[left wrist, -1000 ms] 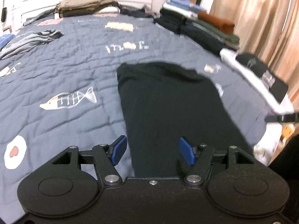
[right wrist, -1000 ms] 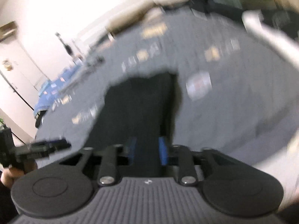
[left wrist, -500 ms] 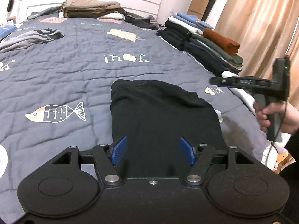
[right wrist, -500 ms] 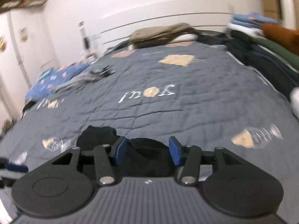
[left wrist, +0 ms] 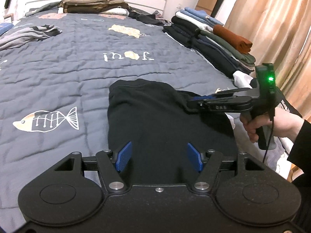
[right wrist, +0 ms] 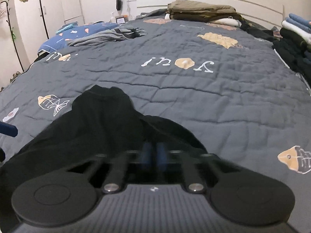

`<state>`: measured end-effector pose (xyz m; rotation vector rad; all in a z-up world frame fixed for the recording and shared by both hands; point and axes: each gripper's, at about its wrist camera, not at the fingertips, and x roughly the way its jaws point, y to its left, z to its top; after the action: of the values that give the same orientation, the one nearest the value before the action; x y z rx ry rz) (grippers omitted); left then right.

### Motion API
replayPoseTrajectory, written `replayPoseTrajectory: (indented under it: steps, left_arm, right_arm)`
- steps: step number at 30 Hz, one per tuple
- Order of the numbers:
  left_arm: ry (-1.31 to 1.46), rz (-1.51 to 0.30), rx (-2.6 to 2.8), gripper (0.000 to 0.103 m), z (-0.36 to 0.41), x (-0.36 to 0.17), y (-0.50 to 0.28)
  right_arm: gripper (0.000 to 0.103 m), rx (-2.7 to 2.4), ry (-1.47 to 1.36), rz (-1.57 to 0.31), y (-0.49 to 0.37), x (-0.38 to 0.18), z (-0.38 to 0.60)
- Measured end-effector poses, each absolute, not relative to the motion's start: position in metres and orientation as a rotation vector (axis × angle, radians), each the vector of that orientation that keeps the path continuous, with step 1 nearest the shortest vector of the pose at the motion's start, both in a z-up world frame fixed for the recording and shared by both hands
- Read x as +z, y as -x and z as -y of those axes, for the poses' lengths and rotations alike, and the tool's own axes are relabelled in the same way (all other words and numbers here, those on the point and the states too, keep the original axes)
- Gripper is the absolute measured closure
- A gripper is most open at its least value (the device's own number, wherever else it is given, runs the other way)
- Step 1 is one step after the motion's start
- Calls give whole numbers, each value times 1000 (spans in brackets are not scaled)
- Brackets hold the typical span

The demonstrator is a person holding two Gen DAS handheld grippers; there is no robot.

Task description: Fold clothes

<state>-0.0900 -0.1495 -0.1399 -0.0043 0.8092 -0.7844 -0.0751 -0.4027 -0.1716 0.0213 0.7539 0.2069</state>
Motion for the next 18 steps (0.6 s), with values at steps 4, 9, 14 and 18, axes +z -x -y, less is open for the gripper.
replayPoseTrajectory:
  steps: [4, 9, 14, 18]
  left_arm:
    - [11, -807, -778, 41, 150, -139, 89]
    - [31, -803, -774, 41, 148, -137, 87]
    - [16, -807, -776, 41, 151, -138, 88]
    - [17, -806, -784, 41, 154, -138, 90]
  right_arm:
    - [103, 156, -134, -723, 77, -166, 420]
    - [103, 92, -275, -682, 80, -158, 443]
    - [98, 126, -310, -690, 77, -161, 435]
    - [94, 173, -315, -705, 72, -165, 422]
